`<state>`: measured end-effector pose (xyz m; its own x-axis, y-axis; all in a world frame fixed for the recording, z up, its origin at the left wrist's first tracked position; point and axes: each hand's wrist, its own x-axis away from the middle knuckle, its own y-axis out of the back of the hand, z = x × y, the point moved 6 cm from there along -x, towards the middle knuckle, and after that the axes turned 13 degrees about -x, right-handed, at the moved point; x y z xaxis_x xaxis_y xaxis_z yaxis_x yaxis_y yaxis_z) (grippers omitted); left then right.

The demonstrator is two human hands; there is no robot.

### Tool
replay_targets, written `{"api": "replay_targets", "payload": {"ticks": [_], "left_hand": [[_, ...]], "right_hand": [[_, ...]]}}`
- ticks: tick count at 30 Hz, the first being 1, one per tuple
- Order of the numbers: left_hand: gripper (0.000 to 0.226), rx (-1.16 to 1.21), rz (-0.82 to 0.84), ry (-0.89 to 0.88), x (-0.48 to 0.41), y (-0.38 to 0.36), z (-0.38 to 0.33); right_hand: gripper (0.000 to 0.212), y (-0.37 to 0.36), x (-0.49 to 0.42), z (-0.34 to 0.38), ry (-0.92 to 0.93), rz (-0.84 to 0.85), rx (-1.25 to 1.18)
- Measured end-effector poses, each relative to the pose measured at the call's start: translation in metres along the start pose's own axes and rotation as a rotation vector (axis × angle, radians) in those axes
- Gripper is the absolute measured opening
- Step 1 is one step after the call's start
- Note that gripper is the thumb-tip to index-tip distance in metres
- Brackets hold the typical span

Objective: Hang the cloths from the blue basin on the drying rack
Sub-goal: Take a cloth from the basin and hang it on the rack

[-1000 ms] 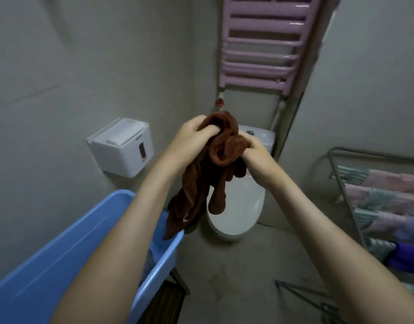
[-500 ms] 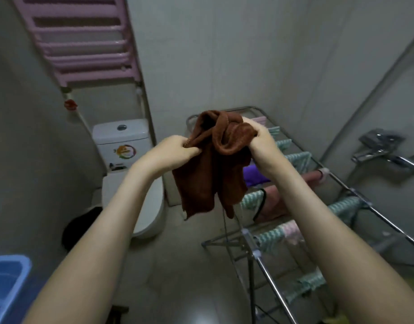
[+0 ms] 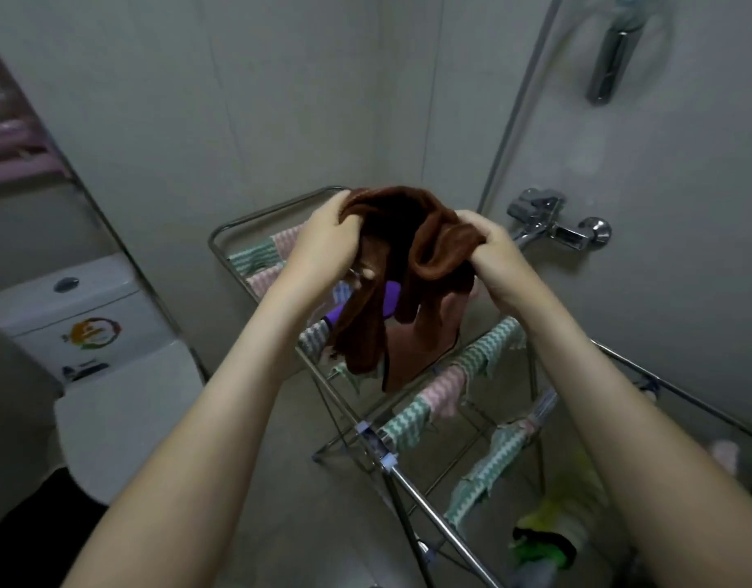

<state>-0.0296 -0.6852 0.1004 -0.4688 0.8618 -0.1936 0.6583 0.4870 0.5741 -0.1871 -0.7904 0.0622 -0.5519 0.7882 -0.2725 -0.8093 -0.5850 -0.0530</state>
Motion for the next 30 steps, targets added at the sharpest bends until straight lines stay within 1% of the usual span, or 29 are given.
{"api": "replay_targets", "payload": {"ticks": [2,4,6,7,10,12,13,15,17,18,19,21,23,24,26,27,28,30], "left_hand": [[0.036,0.105,0.058,-0.004,-0.007,-0.012,-0.009],[0.036,0.161,0.089,-0.039,-0.014,-0.020,-0.020],[0.041,0.198,0.112,-0.087,-0.020,-0.025,-0.028],[0.042,0.214,0.131,-0.110,-0.022,-0.027,-0.032],[0.041,0.275,0.220,-0.180,-0.026,-0.033,-0.042],[0.039,0.305,0.294,-0.249,-0.024,-0.037,-0.052],[0.038,0.312,0.326,-0.280,-0.023,-0.039,-0.056],[0.034,0.316,0.372,-0.334,-0.023,-0.044,-0.064],[0.029,0.307,0.408,-0.375,-0.021,-0.051,-0.070],[0.027,0.302,0.428,-0.388,-0.020,-0.055,-0.072],[0.025,0.301,0.446,-0.395,-0.019,-0.058,-0.073],[0.023,0.314,0.475,-0.402,-0.016,-0.064,-0.075],[0.022,0.344,0.491,-0.386,-0.014,-0.066,-0.075],[0.020,0.355,0.503,-0.368,-0.012,-0.066,-0.074],[0.018,0.343,0.562,-0.313,-0.007,-0.070,-0.073],[0.022,0.307,0.602,-0.281,-0.005,-0.074,-0.071],[0.029,0.266,0.642,-0.248,-0.002,-0.079,-0.069],[0.043,0.229,0.707,-0.171,0.002,-0.088,-0.063]], "right_hand": [[0.035,0.011,0.007,-0.015,-0.084,0.050,0.118],[0.040,0.027,0.016,-0.030,-0.189,0.105,0.237],[0.040,0.041,0.025,-0.043,-0.308,0.191,0.337],[0.043,0.046,0.031,-0.051,-0.386,0.247,0.346],[0.060,0.053,0.057,-0.073,-0.683,0.381,0.187],[0.075,0.058,0.070,-0.083,-0.791,0.409,0.061],[0.082,0.063,0.071,-0.087,-0.802,0.377,0.029],[0.092,0.074,0.065,-0.093,-0.771,0.230,0.034],[0.097,0.083,0.060,-0.095,-0.734,0.054,0.022],[0.096,0.084,0.059,-0.096,-0.716,-0.016,0.008],[0.091,0.084,0.058,-0.095,-0.695,-0.073,-0.014],[0.074,0.083,0.058,-0.093,-0.628,-0.177,-0.122],[0.055,0.086,0.060,-0.090,-0.573,-0.262,-0.287],[0.049,0.090,0.061,-0.090,-0.557,-0.303,-0.375],[0.042,0.100,0.064,-0.092,-0.526,-0.403,-0.493],[0.039,0.105,0.066,-0.093,-0.521,-0.441,-0.523],[0.037,0.108,0.069,-0.094,-0.523,-0.452,-0.556],[0.041,0.107,0.071,-0.096,-0.553,-0.406,-0.580]]}}
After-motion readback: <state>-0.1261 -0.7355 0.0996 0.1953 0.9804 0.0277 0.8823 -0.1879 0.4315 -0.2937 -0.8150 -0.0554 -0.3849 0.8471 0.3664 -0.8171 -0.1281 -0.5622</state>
